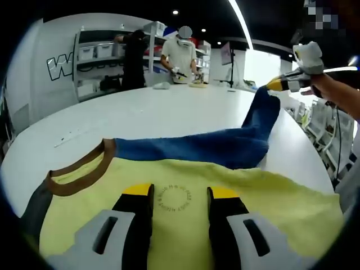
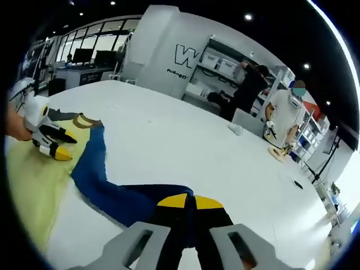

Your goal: Fold the garment on the visible template until the final outline fits inside the template.

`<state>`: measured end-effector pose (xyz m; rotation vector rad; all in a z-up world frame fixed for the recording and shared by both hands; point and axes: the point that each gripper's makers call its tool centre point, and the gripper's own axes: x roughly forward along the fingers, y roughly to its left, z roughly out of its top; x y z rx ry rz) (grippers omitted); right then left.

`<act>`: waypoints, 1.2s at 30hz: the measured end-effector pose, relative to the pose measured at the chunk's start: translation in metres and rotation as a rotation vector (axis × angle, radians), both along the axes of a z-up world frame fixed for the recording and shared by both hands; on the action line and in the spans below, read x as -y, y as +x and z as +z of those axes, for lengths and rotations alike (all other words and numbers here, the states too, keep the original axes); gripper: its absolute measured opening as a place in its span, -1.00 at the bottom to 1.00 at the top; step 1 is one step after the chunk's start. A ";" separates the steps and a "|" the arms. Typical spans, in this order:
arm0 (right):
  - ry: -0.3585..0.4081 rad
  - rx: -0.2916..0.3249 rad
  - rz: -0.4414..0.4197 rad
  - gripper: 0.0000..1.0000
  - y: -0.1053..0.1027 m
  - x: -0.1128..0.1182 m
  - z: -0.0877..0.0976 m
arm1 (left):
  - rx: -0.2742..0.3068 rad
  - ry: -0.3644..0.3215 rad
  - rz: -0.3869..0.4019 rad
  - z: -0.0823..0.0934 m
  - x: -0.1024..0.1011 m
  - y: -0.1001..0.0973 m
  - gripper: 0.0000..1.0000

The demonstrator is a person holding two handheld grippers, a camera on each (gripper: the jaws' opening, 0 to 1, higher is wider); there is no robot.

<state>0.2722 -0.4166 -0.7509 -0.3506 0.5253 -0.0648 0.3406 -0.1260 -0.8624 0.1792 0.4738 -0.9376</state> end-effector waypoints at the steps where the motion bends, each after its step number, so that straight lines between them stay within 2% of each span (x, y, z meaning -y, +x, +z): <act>1: 0.007 0.003 -0.012 -1.00 0.000 0.003 0.000 | 0.000 0.000 0.000 0.000 0.000 0.000 -0.32; 8: 0.037 0.011 -0.088 -1.00 0.009 0.030 -0.011 | 0.001 0.002 -0.001 -0.001 0.000 0.000 -0.32; 13: 0.082 0.012 -0.182 -1.00 0.009 0.050 -0.021 | 0.003 0.002 -0.002 -0.001 0.000 0.000 -0.32; 16: 0.103 -0.007 -0.241 -1.00 0.007 0.061 -0.030 | 0.003 0.005 -0.004 0.000 0.000 0.000 -0.32; 25: 0.132 -0.013 -0.274 -1.00 0.024 0.071 -0.046 | 0.008 0.002 -0.007 0.000 0.001 -0.001 -0.29; 30: 0.130 -0.028 -0.326 -1.00 0.028 0.080 -0.054 | 0.014 0.006 -0.010 0.000 0.002 -0.002 -0.26; 33: 0.127 -0.080 -0.374 -1.00 0.024 0.086 -0.066 | 0.015 0.002 -0.009 0.000 0.002 -0.002 -0.26; 34: 0.088 -0.115 -0.408 -1.00 0.017 0.092 -0.071 | 0.013 0.001 -0.009 0.000 0.002 -0.002 -0.26; 36: 0.100 -0.143 -0.404 -1.00 0.016 0.090 -0.080 | 0.013 0.001 -0.010 0.001 0.002 -0.002 -0.26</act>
